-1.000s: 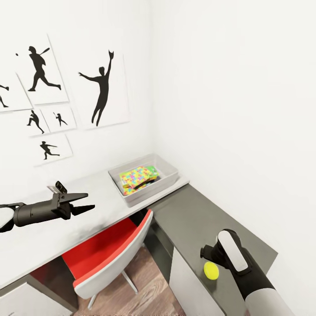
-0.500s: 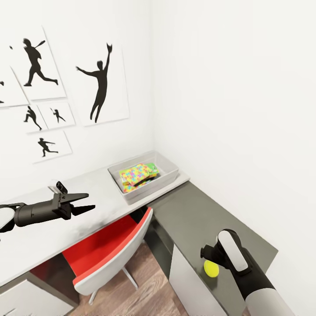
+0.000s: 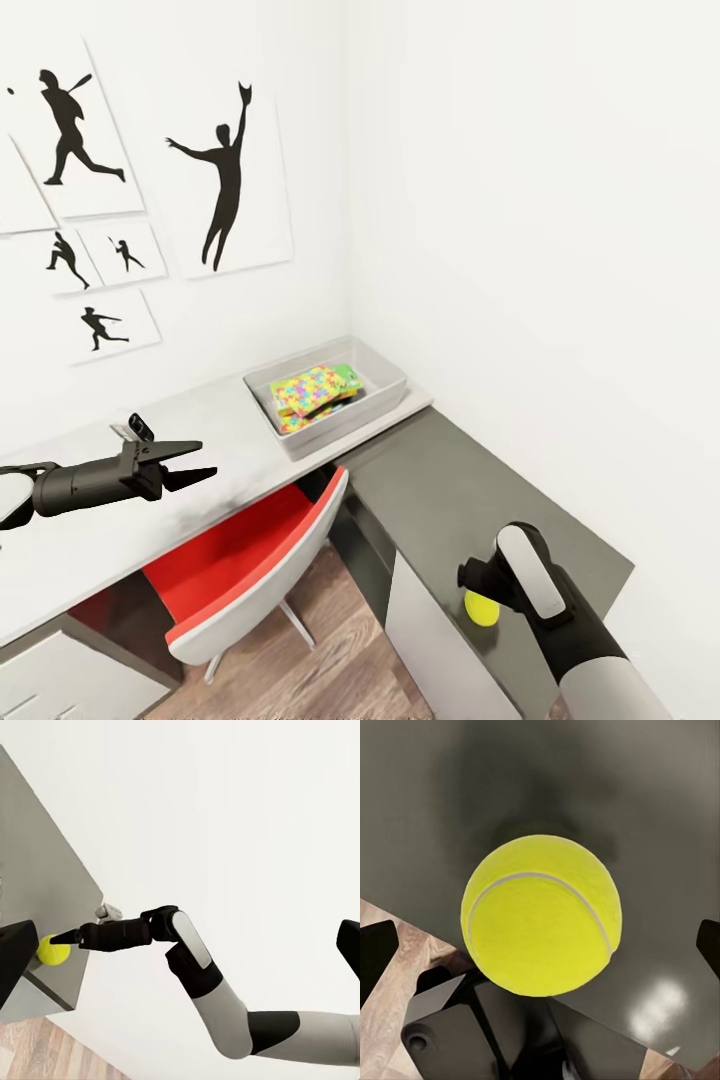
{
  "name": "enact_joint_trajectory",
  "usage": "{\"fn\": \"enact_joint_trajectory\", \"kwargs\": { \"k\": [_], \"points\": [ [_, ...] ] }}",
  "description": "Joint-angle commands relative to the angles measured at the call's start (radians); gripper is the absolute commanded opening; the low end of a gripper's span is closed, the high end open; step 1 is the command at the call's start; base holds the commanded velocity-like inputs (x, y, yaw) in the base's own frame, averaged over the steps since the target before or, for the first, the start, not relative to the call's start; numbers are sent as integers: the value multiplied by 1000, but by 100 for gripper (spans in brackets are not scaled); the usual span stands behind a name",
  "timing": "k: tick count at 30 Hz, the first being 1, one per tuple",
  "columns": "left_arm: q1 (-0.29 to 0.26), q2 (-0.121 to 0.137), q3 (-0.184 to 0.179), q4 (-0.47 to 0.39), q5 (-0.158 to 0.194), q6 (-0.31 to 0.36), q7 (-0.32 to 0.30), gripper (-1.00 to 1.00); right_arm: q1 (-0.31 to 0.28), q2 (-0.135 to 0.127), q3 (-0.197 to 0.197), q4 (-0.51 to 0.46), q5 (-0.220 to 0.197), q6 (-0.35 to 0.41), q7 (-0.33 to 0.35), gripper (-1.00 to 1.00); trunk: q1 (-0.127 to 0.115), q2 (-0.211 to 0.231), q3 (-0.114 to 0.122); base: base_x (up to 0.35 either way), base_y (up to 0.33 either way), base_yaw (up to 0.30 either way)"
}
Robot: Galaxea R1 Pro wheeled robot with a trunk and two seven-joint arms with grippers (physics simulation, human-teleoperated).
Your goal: Put all the toys in the child's room - the three board games (two on the bed and one on the table), the two jigsaw puzzles on the table, and the tennis ball on the table - inside the toy box on the table in the child's room.
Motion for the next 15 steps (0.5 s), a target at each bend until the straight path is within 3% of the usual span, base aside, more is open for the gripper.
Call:
{"fn": "enact_joint_trajectory", "kwargs": {
  "k": [1, 15],
  "points": [
    [-2, 1, -3, 1, -1, 2, -5, 100, -1, -3, 3, -1, -9, -2, -10, 100, 1, -2, -4, 0, 0, 0],
    [-2, 1, -2, 1, -4, 0, -3, 100, -1, -7, 4, -1, -9, -36, 11, 100, 1, -2, -27, 0, 0, 0]
  ]
}}
